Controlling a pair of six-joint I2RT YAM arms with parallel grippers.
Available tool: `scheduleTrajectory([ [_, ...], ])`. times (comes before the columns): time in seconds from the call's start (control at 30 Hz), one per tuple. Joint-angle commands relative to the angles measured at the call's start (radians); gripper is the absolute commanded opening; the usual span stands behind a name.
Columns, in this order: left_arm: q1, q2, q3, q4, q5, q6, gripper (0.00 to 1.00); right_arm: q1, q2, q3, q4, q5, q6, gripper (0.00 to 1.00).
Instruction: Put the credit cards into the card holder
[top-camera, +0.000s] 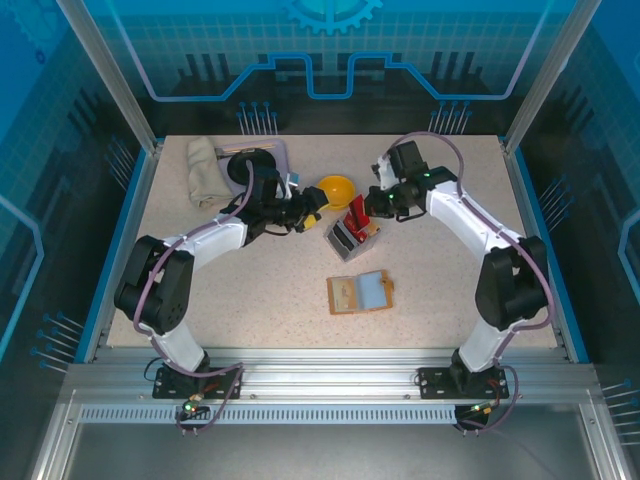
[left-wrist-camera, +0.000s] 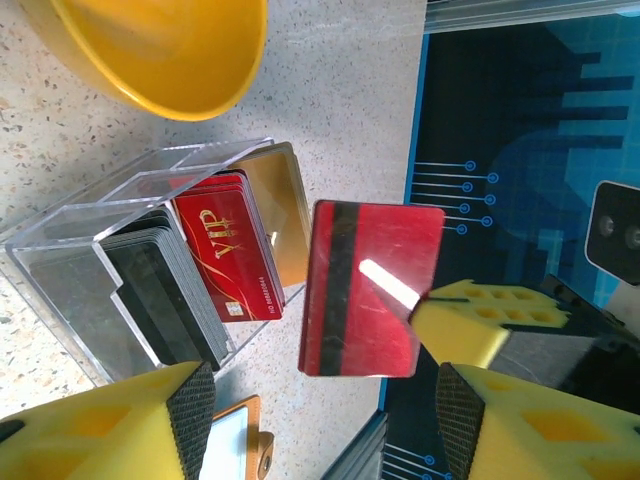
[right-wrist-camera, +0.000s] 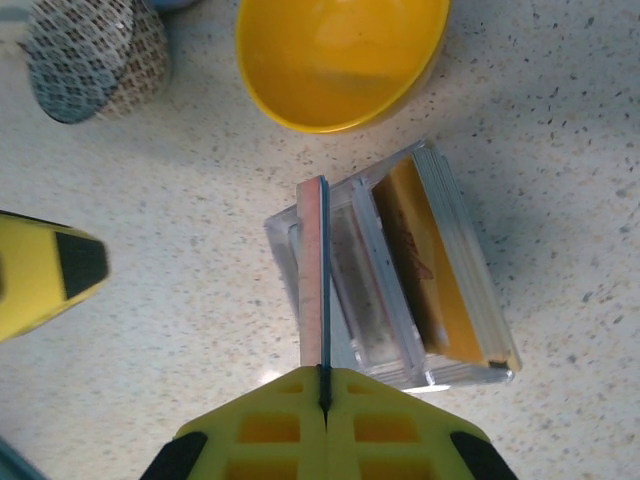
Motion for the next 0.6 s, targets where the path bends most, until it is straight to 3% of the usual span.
scheduleTrajectory([
  [0.0,0.004,-0.002,0.0,-0.073,-0.007,0.037,0.64,0.027,0.033,0.042,-0.023,0.064,-0.102,0.0],
  [0.2,-0.005,0.043,0.027,-0.189,-0.07,0.091,0.63,0.048,0.081,0.062,-0.031,0.103,-0.183,0.0],
  [0.57,-0.048,0.181,0.13,-0.252,-0.073,0.115,0.6,0.101,0.129,0.054,-0.021,0.175,-0.279,0.0],
])
